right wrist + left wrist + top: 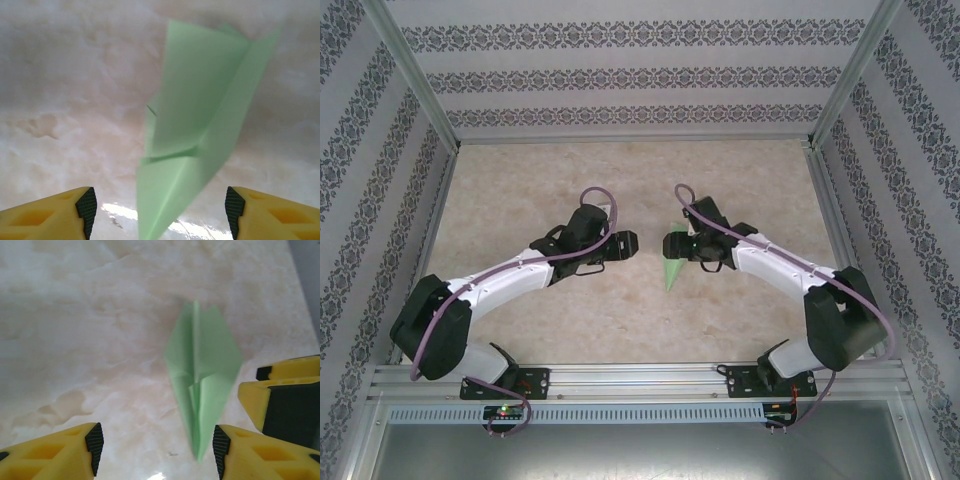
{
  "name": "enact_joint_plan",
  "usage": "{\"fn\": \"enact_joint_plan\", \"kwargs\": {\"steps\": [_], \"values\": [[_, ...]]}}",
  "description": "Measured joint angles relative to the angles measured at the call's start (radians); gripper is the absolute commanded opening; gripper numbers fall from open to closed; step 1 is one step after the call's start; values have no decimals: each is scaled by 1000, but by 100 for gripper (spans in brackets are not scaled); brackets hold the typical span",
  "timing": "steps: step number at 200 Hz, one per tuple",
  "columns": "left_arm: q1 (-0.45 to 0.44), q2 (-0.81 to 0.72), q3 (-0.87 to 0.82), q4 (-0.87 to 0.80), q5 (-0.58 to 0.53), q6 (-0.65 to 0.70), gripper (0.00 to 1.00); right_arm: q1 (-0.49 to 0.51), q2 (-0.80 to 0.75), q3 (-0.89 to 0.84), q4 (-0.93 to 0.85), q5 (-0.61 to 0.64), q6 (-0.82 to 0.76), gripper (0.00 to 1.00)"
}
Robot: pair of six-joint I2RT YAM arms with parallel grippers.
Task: Fold a paper plane with a square sheet of paper (fold left side to right side)
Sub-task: Turn over the paper plane at the center of the table.
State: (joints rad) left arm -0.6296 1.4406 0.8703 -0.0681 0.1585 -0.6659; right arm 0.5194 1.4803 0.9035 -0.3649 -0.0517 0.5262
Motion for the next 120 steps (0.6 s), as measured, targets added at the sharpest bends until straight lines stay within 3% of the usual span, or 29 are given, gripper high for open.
{"fn": "enact_joint_plan", "kwargs": {"steps": [21, 48, 95, 120], "values": [[0, 0, -8, -3, -14, -5, 63, 0, 50, -11, 2, 41, 27, 63], [0, 0, -9, -3, -26, -10, 64, 0, 80, -30, 9, 64, 55, 49], [0, -33, -12, -16, -60, -13, 64, 1, 119, -32, 48, 8, 83, 1], [0, -86, -14, -49, -92, -10, 64, 21, 100, -31, 61, -28, 69, 0]]}}
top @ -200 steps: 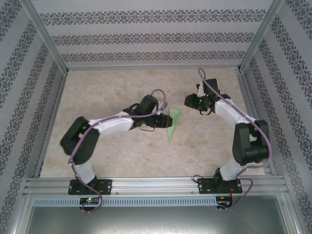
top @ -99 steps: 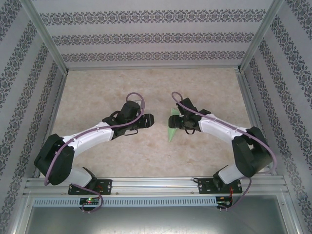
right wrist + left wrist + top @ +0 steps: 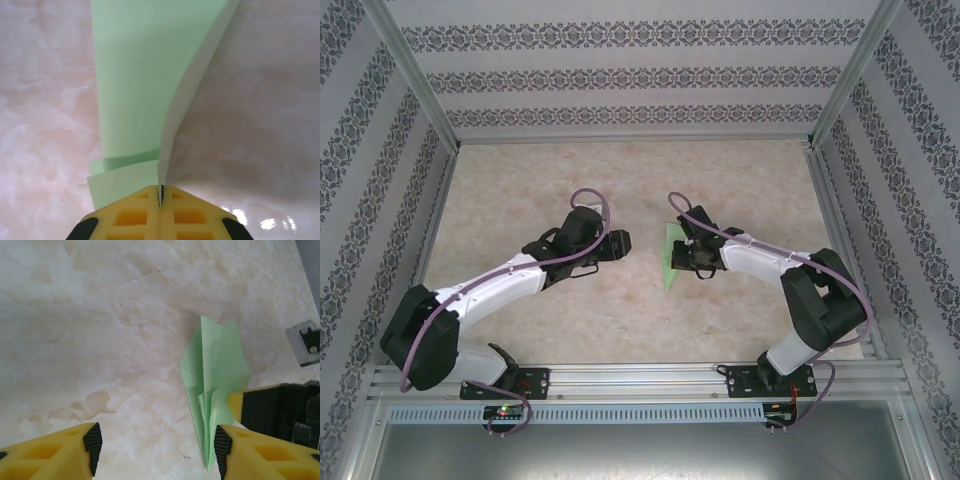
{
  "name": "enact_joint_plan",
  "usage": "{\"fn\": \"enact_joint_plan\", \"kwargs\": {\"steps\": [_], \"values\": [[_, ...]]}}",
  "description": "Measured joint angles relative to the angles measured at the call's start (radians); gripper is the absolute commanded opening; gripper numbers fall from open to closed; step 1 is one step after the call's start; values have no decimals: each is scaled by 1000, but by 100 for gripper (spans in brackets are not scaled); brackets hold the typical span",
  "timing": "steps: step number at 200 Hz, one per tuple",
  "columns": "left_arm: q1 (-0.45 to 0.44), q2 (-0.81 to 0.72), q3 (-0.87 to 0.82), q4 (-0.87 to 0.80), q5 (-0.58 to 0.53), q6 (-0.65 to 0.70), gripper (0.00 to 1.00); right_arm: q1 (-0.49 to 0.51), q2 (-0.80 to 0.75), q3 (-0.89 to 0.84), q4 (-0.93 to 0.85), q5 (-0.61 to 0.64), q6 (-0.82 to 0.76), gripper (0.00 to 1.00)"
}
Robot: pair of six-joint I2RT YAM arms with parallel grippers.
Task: Fold a paper plane with a square sheet of paper (fold left side to right side)
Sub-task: Turn over the paper plane at the center of the table.
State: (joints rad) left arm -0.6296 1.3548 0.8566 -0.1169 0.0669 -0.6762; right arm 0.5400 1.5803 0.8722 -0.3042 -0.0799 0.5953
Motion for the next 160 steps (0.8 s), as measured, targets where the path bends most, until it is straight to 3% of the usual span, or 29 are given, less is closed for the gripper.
{"fn": "enact_joint_plan", "kwargs": {"steps": [69, 106, 138, 160], "values": [[0, -143, -14, -53, -96, 19, 67, 44, -234, -63, 160, -227, -8, 0], [0, -140, -15, -57, -105, 19, 67, 3, -175, -199, 249, -288, 16, 0], [0, -117, -15, -58, -101, 19, 68, -45, -150, -259, 222, -263, 4, 12], [0, -100, -15, -60, -97, 19, 68, -53, -169, -256, 174, -199, -23, 31]]}}
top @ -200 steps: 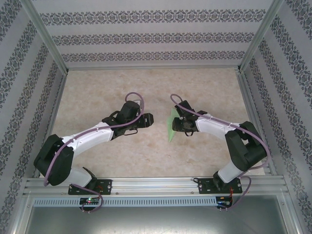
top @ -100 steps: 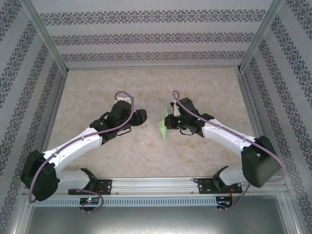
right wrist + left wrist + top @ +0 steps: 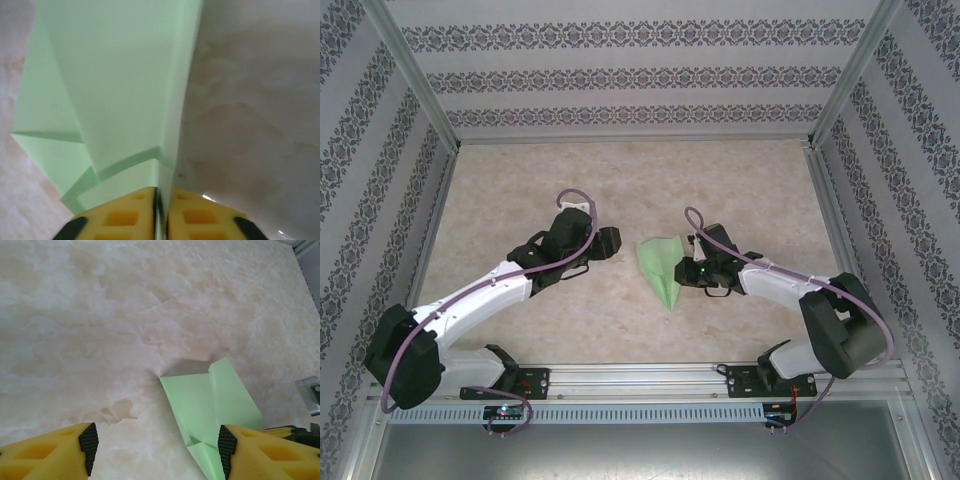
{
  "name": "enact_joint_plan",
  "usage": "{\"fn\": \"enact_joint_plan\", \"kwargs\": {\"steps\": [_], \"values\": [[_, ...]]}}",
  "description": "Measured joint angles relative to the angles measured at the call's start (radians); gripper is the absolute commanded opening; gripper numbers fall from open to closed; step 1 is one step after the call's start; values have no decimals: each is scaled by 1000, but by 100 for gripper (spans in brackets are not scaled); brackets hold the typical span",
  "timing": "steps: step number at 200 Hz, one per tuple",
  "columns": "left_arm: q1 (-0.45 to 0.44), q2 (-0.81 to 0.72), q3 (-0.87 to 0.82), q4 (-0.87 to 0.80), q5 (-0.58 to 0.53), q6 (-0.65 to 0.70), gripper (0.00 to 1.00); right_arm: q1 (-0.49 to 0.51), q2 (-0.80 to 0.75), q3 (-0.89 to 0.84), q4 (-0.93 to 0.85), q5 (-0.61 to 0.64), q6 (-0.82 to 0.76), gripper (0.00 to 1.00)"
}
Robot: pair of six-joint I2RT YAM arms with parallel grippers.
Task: Fold a paper plane with a square sheet of paper (fold left side to right side)
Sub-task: Turn over the paper plane at the center of the table, then move the paper plane to the center of the table.
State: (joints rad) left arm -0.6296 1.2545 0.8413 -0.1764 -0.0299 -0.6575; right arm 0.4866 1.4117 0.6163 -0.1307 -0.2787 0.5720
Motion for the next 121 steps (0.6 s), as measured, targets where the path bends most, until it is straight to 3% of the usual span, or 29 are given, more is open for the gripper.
{"fn": "enact_joint_plan", "kwargs": {"steps": [28, 57, 88, 121], "values": [[0, 8, 0, 0, 1, 0, 69, 2, -43, 39, -143, 120, -55, 40], [0, 8, 1, 0, -2, 11, 79, 53, -126, 102, -268, 209, -107, 52], [0, -3, 1, 0, -9, 27, 84, 133, -164, 155, -311, 204, -122, 62], [0, -34, 1, 0, -27, 30, 84, 194, -83, 159, -315, 179, -115, 71]]}}
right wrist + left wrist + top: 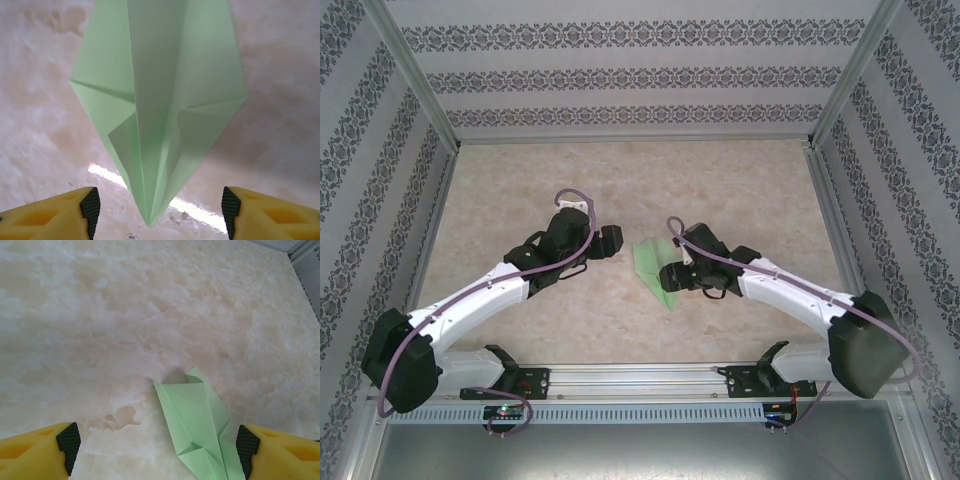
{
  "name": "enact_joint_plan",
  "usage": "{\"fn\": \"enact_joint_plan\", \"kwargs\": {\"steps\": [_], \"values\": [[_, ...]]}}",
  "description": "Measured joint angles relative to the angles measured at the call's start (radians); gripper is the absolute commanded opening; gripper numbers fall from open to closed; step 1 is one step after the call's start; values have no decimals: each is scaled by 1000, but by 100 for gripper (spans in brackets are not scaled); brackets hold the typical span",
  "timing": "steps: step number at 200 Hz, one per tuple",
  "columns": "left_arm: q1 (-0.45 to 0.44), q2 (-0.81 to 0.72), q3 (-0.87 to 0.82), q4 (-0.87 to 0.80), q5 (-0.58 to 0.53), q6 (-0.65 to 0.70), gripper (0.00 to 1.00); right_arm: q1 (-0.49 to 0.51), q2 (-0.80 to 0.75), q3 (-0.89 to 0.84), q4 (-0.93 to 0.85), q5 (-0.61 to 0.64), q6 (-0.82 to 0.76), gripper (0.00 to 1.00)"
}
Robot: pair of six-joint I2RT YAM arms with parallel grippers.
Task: Fold a paper plane with a square sheet of paper (fold left side to right side)
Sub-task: Move the paper plane to the center of the table.
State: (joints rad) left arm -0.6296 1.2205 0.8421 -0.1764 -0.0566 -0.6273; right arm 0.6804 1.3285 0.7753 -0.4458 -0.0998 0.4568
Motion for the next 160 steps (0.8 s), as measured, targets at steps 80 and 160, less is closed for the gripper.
{"fn": "enact_joint_plan", "kwargs": {"steps": [80, 160], "values": [[0, -18, 0, 0, -9, 0, 85, 61, 194, 68, 8, -4, 13, 56], [0, -33, -13, -6, -25, 0, 85, 92, 317, 147, 9, 54, 10, 29]]}}
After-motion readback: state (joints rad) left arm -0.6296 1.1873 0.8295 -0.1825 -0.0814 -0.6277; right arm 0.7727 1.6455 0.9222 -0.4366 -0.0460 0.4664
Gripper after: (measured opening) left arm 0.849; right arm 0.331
